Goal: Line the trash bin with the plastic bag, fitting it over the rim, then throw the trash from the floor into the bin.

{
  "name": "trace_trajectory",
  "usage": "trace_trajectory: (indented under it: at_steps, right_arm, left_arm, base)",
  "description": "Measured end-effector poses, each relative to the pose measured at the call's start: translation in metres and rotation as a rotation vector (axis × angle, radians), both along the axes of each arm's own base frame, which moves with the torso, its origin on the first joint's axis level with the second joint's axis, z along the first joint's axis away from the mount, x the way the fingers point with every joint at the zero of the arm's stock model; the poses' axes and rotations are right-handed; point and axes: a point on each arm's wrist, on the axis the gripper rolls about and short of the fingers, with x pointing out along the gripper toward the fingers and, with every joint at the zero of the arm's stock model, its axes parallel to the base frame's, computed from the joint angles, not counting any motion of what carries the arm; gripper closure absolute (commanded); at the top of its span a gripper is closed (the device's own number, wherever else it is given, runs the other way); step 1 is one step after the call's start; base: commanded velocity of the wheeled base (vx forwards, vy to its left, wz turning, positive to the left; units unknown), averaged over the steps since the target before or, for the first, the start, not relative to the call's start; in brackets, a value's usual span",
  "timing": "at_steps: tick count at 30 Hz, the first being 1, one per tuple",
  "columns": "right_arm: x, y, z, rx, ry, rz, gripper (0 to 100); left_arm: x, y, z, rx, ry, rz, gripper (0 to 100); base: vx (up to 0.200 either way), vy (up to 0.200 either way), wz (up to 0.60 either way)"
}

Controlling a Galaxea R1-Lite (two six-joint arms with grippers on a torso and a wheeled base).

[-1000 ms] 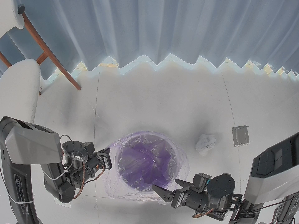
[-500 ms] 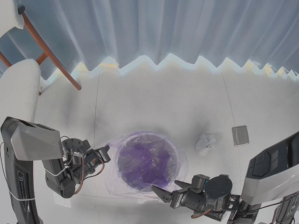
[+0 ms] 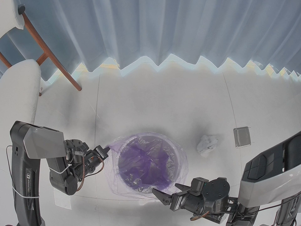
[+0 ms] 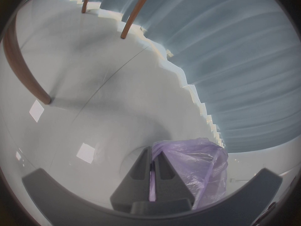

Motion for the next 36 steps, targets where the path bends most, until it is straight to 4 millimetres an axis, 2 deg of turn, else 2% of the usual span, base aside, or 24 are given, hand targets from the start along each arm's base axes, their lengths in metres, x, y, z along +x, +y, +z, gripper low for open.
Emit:
trace_trajectory:
  at_steps: [8, 18, 19, 26, 29, 32, 36]
  right_arm:
    - [0.000, 0.001, -0.003, -0.008, 0.005, -0.001, 0]
    - [0.003, 0.001, -0.007, -0.013, 0.008, -0.010, 0]
    - [0.003, 0.002, -0.007, -0.014, 0.008, -0.011, 0]
    - [0.004, 0.002, -0.009, -0.015, 0.009, -0.012, 0]
    - [0.004, 0.002, -0.008, -0.013, 0.009, -0.013, 0]
    - [0.005, 0.003, -0.006, -0.002, 0.007, -0.015, 0]
    - [0.005, 0.004, -0.001, 0.019, 0.000, -0.020, 0]
  left_arm:
    - [0.011, -0.001, -0.009, -0.097, 0.029, 0.016, 100]
    - [0.016, -0.001, -0.018, -0.116, 0.044, 0.031, 100]
    - [0.016, -0.001, -0.018, -0.121, 0.045, 0.034, 0]
    - [0.017, -0.001, -0.017, -0.166, 0.060, 0.053, 0]
    - [0.018, 0.004, -0.008, -0.213, 0.055, 0.076, 0]
    - [0.017, 0.009, 0.013, -0.294, 0.036, 0.095, 0]
    - [0.008, 0.018, 0.054, -0.390, -0.015, 0.055, 0]
  base:
    - [0.000, 0.000, 0.00]
    - [0.000, 0.000, 0.00]
    - [0.000, 0.000, 0.00]
    - [0.000, 0.000, 0.00]
    - [0.000, 0.000, 0.00]
    - [0.000, 0.000, 0.00]
    - [0.000, 0.000, 0.00]
